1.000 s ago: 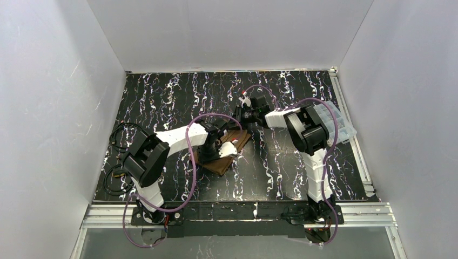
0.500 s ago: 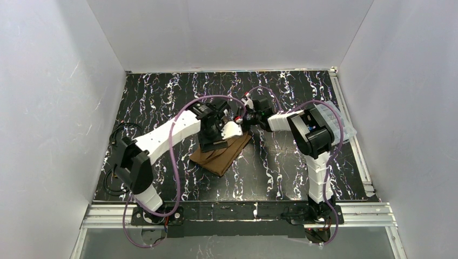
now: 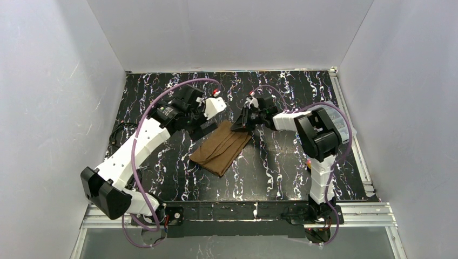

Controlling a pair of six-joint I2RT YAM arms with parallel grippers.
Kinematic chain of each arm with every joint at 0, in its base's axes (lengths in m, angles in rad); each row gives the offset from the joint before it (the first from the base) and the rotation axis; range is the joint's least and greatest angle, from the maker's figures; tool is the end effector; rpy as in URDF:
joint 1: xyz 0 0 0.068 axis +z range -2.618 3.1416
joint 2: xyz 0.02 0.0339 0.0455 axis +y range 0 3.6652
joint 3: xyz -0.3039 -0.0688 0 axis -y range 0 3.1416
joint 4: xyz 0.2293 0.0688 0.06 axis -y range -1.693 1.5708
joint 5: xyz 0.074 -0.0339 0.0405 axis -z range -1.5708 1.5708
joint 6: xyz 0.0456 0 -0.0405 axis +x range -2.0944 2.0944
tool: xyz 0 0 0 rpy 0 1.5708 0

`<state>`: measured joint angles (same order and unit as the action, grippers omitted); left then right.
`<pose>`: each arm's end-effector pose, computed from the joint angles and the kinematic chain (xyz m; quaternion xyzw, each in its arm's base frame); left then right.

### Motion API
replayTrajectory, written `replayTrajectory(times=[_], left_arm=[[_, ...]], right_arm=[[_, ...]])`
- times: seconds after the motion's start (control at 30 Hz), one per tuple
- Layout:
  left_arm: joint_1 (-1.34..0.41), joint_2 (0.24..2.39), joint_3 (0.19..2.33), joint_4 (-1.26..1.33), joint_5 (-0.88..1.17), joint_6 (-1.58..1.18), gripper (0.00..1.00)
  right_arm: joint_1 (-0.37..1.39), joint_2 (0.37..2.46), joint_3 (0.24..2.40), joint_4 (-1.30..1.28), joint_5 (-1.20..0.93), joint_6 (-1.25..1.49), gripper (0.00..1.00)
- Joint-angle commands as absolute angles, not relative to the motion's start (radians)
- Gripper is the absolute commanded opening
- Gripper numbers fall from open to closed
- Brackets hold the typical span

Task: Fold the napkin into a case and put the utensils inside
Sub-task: Rotate the 2/3-rectangle-folded napkin at the center of the board.

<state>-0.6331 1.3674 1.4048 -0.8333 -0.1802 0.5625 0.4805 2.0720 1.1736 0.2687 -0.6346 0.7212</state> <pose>0.2214 -0.1524 0.3947 0.4909 0.7813 0.0700 0.3790 0.3824 0.2298 0.1728 -0.0388 0.8577 0.4729 0.1981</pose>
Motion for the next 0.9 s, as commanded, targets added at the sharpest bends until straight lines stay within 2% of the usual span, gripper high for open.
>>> replayTrajectory(times=[0.0, 0.17, 0.47, 0.57, 0.73, 0.87], left_arm=[[-0.648, 1.386, 1.371, -0.955, 0.086, 0.462, 0.99], [-0.706, 1.422, 1.278, -0.938, 0.151, 0.396, 0.99], [-0.746, 1.493, 1.202, -0.874, 0.247, 0.464, 0.99], [-0.792, 1.505, 1.114, -0.809, 0.205, 0.518, 0.97], [-0.9, 1.528, 1.005, -0.712, 0.066, 0.585, 0.87], [-0.974, 1.51, 0.901, -0.58, -0.118, 0.685, 0.82]], right_arm=[[0.45, 1.982, 1.195, 0.2, -0.631, 0.673, 0.25], [0.422, 1.935, 1.162, 0.194, -0.638, 0.675, 0.25], [0.388, 1.937, 1.148, 0.168, -0.659, 0.663, 0.25], [0.388, 1.966, 1.15, 0.169, -0.659, 0.664, 0.24], [0.379, 1.994, 1.172, 0.098, -0.614, 0.59, 0.23], [0.369, 2.0, 1.177, 0.06, -0.595, 0.556, 0.23]])
